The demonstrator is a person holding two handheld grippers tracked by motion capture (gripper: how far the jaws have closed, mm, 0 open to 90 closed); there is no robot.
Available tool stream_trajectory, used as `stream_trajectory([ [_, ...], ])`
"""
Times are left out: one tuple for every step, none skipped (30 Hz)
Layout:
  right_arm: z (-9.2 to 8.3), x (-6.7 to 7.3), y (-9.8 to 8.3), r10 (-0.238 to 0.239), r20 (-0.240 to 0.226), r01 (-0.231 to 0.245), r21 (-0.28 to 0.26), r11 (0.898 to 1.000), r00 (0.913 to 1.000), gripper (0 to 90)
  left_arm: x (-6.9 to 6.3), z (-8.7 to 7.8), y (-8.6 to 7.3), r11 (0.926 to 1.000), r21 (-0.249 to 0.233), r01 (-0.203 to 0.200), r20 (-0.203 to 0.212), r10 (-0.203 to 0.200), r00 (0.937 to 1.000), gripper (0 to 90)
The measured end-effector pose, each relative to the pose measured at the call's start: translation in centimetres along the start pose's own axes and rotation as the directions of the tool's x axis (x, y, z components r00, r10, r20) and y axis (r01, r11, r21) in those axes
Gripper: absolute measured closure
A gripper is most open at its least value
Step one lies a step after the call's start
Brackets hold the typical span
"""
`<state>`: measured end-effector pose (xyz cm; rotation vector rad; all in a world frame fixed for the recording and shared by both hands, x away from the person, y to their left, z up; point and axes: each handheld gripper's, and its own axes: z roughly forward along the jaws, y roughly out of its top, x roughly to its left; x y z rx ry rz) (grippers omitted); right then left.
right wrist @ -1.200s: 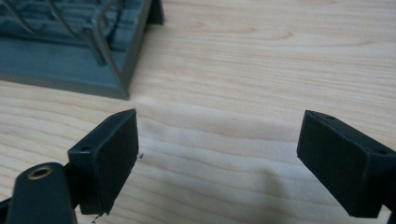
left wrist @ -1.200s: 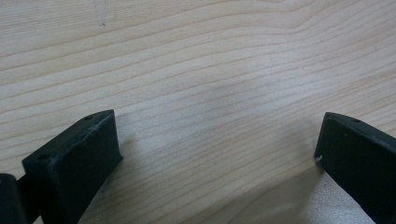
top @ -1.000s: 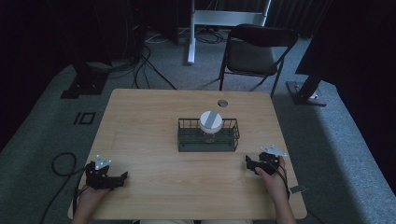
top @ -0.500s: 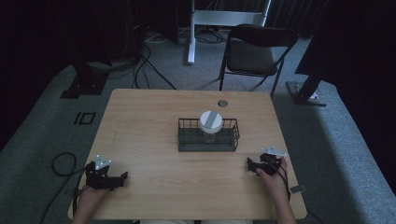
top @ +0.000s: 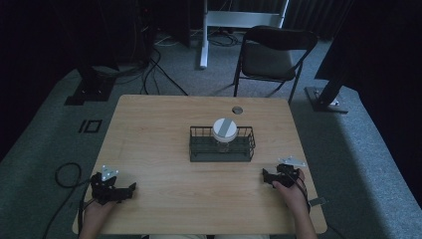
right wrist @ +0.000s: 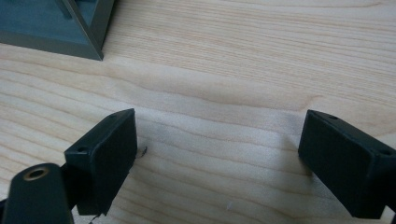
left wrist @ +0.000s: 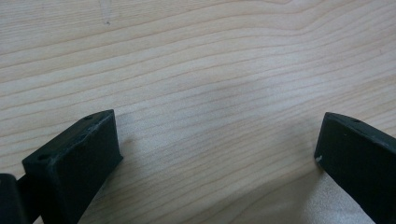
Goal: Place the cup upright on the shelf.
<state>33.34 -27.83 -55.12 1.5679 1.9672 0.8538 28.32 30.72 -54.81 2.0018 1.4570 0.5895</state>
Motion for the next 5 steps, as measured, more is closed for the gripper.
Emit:
stream_trajectory([
  [0.00,-0.01,0.00,-0.001,0.000,0.001,-0.001,1.000,1.0000,11.3,-0.02,0.01,0.01,1.0000,0.001,0.001,-0.002,-0.001,1.0000,0.2],
  [0.00,-0.01,0.00,-0.001,0.000,0.001,0.000,1.000,1.0000,11.3,-0.04,0.01,0.03,1.0000,0.001,0.003,-0.005,-0.003,1.0000,0.2],
  [0.00,-0.01,0.01,-0.001,0.000,0.001,0.000,1.000,1.0000,11.2,-0.05,0.02,0.04,1.0000,0.002,0.003,-0.005,-0.003,1.0000,0.2],
  [0.01,-0.01,0.01,-0.001,0.000,0.001,0.000,1.000,1.0000,11.2,-0.05,0.02,0.05,1.0000,0.002,0.004,-0.005,-0.004,1.0000,0.2],
  [0.01,-0.01,0.01,-0.001,0.000,0.001,0.000,1.000,1.0000,11.2,-0.05,0.02,0.05,1.0000,0.002,0.004,-0.005,-0.004,1.0000,0.2],
])
